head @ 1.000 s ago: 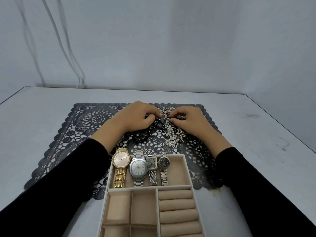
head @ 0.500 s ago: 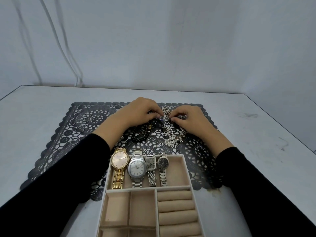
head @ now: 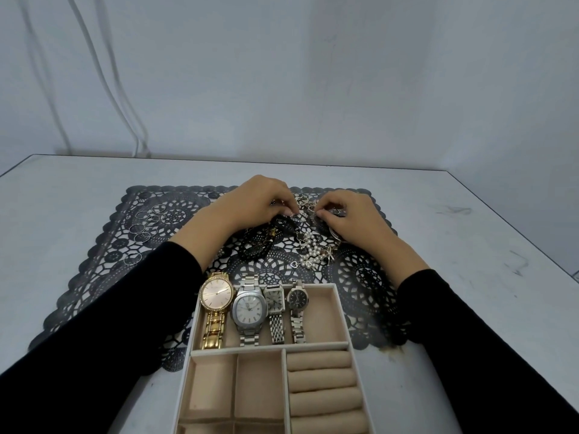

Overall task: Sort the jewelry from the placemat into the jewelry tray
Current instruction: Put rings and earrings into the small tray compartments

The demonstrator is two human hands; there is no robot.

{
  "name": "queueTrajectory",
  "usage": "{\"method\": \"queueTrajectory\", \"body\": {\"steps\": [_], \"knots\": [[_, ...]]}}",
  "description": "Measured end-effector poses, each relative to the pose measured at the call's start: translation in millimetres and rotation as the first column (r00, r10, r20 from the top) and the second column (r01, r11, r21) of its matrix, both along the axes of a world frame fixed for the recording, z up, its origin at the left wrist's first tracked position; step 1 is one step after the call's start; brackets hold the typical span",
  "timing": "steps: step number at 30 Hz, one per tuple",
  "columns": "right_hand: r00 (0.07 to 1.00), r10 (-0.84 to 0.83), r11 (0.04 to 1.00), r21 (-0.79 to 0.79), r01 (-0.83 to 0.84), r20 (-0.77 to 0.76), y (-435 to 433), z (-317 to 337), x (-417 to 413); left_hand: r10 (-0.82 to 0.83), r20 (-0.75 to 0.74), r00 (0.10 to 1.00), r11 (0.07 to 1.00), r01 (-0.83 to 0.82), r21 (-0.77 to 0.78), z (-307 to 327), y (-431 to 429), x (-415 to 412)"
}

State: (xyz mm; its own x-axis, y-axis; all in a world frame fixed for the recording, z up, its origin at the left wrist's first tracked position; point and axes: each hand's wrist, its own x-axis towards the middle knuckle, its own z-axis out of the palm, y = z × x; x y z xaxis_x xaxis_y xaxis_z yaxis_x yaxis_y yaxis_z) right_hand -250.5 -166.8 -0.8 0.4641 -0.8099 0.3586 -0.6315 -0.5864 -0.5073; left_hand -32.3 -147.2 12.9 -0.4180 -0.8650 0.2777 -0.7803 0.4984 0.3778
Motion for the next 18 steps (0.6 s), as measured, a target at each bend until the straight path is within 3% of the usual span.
{"method": "queueTrajectory", "body": {"steps": [6,18], "knots": [[0.997,-0.021,1.0,-0.017,0.022,0.076,0.9,-0.1,1.4,-0.001,-0.021,1.0,1.0,0.001,-0.006,-1.0,0.6,0.0],[0.957,-0.068,0.997,-0.018,0.076,0.282,15.1,11.5,9.9,0.104,-0.269,0.957,0.989,-0.128,-0.075,10.6,24.9,3.2]]}}
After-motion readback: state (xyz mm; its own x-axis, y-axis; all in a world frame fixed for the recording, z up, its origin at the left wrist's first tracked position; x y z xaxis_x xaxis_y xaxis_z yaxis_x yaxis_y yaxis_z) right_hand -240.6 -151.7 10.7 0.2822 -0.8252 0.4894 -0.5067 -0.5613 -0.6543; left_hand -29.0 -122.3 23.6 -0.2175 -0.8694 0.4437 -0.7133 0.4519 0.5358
